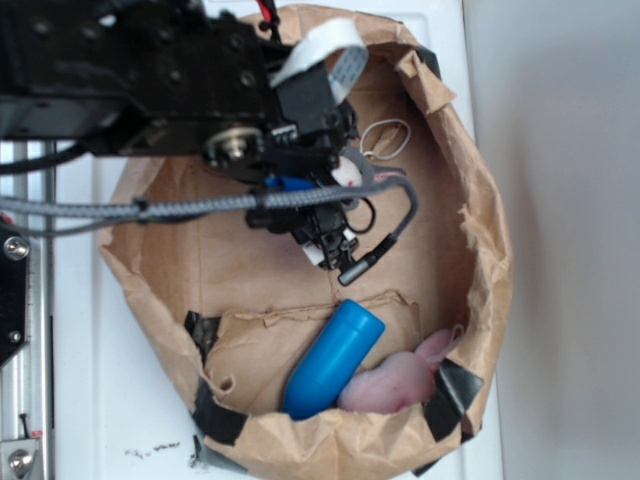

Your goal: Grab the gray animal.

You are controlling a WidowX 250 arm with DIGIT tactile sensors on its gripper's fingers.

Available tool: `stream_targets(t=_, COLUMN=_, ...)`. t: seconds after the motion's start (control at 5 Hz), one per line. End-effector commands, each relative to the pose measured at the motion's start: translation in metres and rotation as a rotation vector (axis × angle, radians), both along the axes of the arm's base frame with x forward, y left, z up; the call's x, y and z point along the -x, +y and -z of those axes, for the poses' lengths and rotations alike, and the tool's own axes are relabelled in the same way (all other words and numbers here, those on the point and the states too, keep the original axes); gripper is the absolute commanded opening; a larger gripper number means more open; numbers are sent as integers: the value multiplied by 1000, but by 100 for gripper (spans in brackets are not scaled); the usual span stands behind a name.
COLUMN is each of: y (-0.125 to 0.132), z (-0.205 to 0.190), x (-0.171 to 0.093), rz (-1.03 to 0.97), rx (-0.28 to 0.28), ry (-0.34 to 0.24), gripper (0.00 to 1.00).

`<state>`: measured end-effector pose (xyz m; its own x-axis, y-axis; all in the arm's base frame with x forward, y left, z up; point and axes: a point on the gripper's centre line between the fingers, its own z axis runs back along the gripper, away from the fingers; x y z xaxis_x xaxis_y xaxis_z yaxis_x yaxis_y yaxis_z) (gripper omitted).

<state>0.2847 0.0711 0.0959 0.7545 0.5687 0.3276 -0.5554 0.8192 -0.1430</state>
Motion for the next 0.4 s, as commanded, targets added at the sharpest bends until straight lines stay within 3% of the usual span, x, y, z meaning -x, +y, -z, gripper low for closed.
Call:
stream_targets(t=0.0, y=19, z=16, x=-10, rz=-29, rx=16, ry=-113, gripper=100)
stream_targets(t=0.2, y=21, z=31, x=-16, rz=-23, rx=20, ry=-89, gripper=100)
